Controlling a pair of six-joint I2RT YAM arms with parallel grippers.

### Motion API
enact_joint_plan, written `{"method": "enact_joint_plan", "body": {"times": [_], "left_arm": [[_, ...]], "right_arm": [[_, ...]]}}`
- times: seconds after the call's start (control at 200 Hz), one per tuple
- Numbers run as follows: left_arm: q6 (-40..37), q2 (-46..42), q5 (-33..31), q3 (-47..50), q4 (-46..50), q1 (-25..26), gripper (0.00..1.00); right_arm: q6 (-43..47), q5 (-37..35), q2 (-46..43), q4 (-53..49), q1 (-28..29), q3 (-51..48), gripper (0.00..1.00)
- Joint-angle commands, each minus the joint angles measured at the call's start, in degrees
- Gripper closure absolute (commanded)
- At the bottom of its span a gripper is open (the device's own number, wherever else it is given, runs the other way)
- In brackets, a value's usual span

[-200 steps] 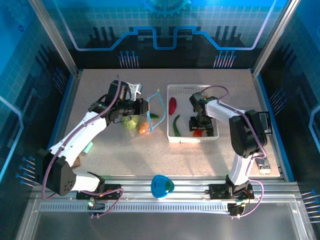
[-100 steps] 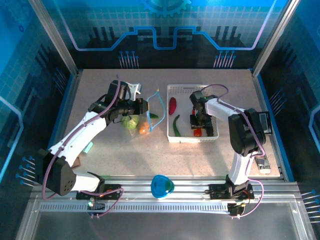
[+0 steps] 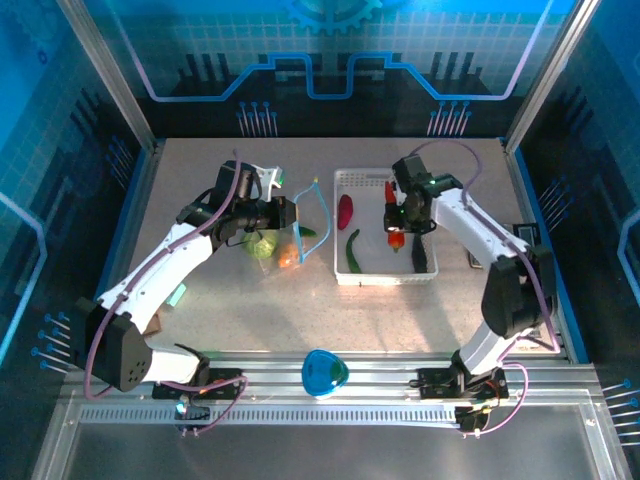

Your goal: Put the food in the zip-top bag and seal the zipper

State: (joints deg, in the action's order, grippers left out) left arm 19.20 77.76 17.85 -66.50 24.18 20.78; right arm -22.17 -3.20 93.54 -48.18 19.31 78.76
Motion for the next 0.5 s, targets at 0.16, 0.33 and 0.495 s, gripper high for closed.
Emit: {"method": "enact_joint_plan", "body": {"times": [0.16,0.33,0.495], "left_arm": [[-1.3,1.3,0.4,-1.4,1.6,-0.6,0.89],[-1.8,1.8,0.0,-1.1,1.0,-0.5,0.89],[-1.7,2.2,0.2,-1.0,0.7,-0.4,0.89]], "right_arm": [[5.0,26.7,-5.7,-5.7,1.0,5.4,0.82],[9.7,36.4,-6.7,-11.4,3.4,6.1,0.79],[10.7,41.3,-5.9,-12.4,5.3,5.1,0.77]]}}
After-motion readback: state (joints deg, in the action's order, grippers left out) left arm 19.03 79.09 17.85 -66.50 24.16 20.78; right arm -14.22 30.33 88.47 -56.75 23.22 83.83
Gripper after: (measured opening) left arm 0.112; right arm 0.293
